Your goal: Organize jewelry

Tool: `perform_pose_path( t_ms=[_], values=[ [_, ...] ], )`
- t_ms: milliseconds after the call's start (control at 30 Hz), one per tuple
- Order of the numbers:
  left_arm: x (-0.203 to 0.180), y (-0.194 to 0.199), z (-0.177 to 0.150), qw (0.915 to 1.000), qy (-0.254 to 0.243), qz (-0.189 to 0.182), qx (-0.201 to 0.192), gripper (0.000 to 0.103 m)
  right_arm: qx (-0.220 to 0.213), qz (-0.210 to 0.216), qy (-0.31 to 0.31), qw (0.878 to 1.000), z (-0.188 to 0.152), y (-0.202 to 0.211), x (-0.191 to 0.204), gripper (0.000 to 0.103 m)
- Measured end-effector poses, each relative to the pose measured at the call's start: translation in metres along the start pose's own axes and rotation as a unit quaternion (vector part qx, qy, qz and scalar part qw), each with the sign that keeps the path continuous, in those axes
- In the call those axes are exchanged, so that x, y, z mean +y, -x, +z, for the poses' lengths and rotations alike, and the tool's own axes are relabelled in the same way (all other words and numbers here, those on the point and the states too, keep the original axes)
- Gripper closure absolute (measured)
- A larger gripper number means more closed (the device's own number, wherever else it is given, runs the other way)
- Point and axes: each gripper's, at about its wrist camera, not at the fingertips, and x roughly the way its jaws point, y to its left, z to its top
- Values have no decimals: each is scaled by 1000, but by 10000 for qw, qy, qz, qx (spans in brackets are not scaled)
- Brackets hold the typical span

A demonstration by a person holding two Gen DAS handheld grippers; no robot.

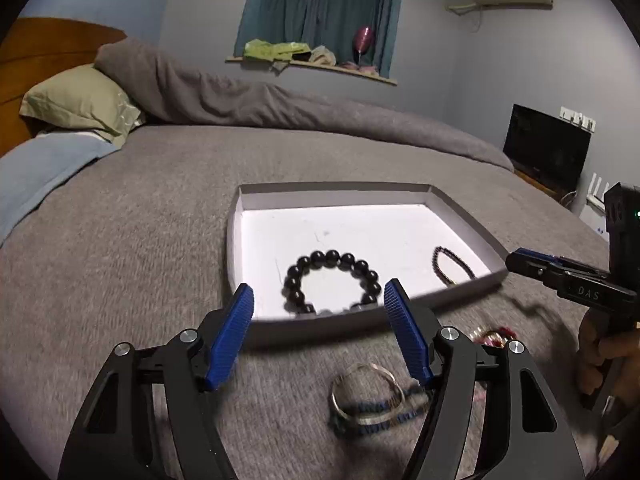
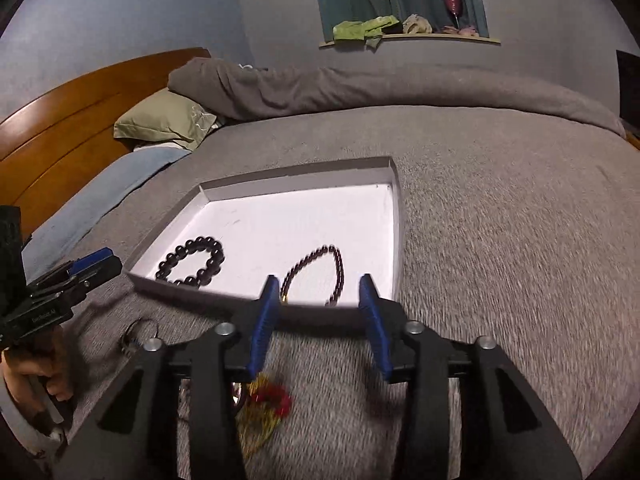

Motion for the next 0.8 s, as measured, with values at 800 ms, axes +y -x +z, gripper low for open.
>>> perform_pose_path(
  t_ms=[800],
  values=[
    [-54, 4, -43, 9898, -1041, -899, 380, 59, 166, 346, -910, 9951, -54, 27, -23, 56]
  ],
)
